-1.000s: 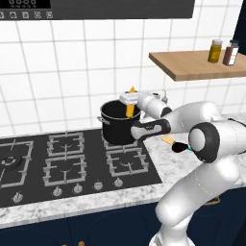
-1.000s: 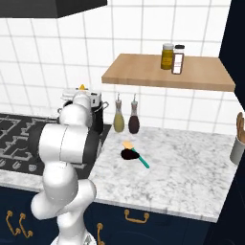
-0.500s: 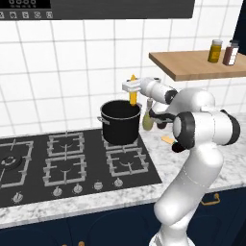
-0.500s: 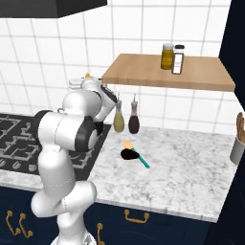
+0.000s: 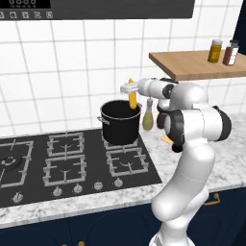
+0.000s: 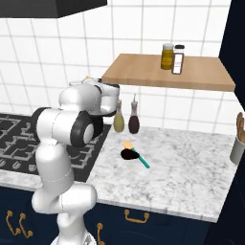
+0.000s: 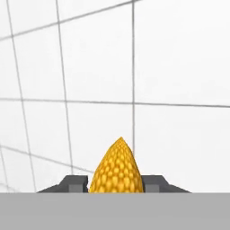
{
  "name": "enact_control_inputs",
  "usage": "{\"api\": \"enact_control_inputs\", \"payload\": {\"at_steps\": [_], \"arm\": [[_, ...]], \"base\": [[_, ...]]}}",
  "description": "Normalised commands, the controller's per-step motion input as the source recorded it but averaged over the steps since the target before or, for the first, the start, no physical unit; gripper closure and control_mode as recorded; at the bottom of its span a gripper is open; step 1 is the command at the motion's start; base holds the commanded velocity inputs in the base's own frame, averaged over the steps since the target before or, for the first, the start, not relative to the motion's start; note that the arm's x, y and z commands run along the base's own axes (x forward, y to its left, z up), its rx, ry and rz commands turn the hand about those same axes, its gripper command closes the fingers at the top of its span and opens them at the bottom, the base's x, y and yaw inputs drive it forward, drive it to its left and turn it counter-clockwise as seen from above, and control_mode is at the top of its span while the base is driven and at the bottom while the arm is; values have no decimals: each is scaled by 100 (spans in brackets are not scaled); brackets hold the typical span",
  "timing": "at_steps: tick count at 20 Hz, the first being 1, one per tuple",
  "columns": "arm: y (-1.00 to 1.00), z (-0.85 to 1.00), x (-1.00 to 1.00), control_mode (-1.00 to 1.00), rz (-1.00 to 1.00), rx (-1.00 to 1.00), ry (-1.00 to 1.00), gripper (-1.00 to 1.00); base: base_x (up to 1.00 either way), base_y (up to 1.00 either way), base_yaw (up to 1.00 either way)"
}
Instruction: Put the corn and avocado in the pot. Retrieve the spatula and lightly stir the vegetables in the pot.
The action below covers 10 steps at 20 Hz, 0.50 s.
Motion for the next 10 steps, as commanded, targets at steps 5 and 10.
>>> {"api": "enact_control_inputs", "payload": {"at_steps": [5,10], "arm": [[0,-84,0,-100,8,0,0,100],[0,-75,-1,-100,8,0,0,100]], "base": [[0,0,0],[0,0,0]]}}
